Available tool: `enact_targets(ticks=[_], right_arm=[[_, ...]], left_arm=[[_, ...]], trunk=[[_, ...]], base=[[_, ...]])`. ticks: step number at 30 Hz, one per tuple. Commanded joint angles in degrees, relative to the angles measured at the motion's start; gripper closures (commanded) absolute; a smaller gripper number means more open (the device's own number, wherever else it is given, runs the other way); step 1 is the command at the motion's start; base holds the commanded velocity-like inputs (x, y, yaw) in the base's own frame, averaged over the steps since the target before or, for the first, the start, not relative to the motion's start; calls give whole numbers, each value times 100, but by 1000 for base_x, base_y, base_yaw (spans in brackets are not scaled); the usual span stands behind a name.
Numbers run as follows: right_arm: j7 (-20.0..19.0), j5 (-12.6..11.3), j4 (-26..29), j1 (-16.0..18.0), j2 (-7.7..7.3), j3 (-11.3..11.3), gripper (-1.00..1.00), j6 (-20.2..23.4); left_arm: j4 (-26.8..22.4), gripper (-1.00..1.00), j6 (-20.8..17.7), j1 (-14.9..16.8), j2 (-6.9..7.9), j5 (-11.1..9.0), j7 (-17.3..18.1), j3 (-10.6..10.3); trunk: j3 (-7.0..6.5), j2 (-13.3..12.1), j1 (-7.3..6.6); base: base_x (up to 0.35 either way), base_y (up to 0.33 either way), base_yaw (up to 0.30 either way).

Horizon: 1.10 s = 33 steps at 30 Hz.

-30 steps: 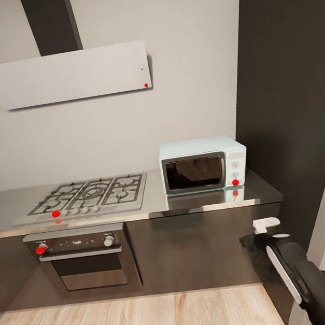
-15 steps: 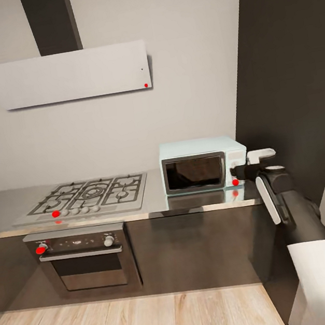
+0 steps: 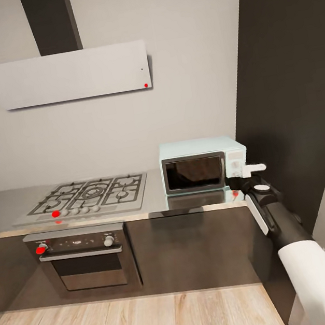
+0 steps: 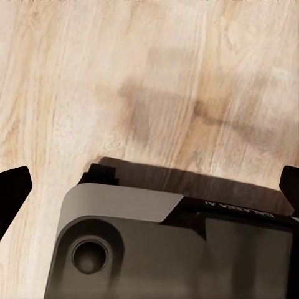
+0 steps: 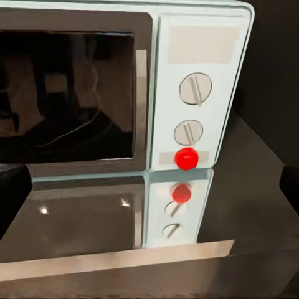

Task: In the kitchen, take the popcorn bag from the countertop, put it into the microwave, and heat it until the popcorn is cooked so the cooked popcorn ends up inside the bag.

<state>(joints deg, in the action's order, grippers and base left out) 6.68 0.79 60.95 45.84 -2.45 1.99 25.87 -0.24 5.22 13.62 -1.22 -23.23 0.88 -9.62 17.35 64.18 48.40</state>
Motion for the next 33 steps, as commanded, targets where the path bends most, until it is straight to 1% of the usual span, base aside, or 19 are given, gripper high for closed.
enact_targets(ticks=[1, 7, 9, 11, 13, 15, 17, 19, 21, 25, 33], right_arm=[[16, 9, -134, 4, -10, -1, -100, -32], [-6, -19, -543, 4, -54, 23, -100, -335], [-41, -19, -734, 4, -61, 197, -100, -506], [-66, -22, -787, 4, -65, 362, -100, -635], [-126, -15, -806, 4, -70, 434, -100, -731], [-256, -21, -811, 4, -71, 453, -100, -764], [-476, -25, -812, 4, -80, 458, -100, -771], [-775, -32, -813, 4, -165, 460, -100, -768], [-962, -30, -813, 4, -226, 456, -100, -762], [-1011, -20, -813, 4, -237, 452, -100, -747], [-900, 9, -879, 4, -231, 453, -100, -706]], left_arm=[[9, -100, 22, 6, -1, -66, 9, -49], [13, -100, 15, 2, -2, -89, 13, -49], [15, -100, 8, 3, -8, -81, 16, -49], [15, -100, 3, 6, -9, -84, 17, -49], [15, -100, -14, 4, -9, -85, 17, -49], [15, -100, -26, 3, -9, -85, 19, -49], [15, -100, -29, 2, -8, -88, 23, -49], [15, -100, -30, 3, -2, -92, 24, -49], [15, -100, -32, 4, -1, -94, 20, -49], [15, -100, -24, 2, -1, -127, 14, -42], [15, -100, -18, 3, 19, -138, 9, -31]], trunk=[[7, 5, 0], [7, 5, 0], [7, 5, 0], [7, 5, 0], [7, 5, 0], [7, 5, 0], [7, 5, 0], [7, 5, 0], [7, 5, 0], [7, 5, 0], [7, 5, 0]], base=[[0, 0, 0], [0, 0, 0], [0, 0, 0], [0, 0, 0], [0, 0, 0], [0, 0, 0], [0, 0, 0], [0, 0, 0], [0, 0, 0], [0, -34, 0], [0, -233, 0]])
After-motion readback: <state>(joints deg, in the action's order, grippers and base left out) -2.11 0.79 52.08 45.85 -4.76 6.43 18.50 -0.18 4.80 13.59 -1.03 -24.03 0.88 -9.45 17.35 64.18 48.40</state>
